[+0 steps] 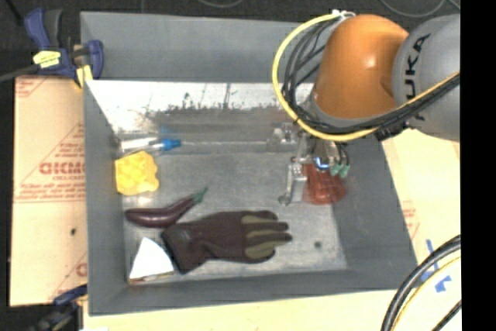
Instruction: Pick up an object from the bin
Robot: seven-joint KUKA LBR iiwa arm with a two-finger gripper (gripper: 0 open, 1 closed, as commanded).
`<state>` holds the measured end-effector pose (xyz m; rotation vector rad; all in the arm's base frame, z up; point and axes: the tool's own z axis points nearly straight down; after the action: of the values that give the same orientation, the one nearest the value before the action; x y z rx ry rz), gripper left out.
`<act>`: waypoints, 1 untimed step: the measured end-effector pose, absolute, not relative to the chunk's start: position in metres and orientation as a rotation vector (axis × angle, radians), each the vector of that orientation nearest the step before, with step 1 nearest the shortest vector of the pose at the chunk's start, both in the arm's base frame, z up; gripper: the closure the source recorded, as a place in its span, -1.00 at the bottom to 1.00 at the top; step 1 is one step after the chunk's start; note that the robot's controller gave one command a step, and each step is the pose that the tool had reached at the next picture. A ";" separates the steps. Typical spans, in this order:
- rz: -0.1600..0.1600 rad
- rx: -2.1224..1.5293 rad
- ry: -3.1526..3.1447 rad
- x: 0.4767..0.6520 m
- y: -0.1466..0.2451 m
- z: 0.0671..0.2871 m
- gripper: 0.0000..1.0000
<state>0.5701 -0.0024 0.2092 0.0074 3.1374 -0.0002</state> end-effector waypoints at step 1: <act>-0.001 -0.142 3.133 0.555 0.020 0.164 -1.00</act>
Offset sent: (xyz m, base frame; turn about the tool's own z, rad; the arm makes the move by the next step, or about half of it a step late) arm -0.0583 0.0724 -0.0577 -0.2732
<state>0.5554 0.0204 0.1642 -0.1416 3.1328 -0.0013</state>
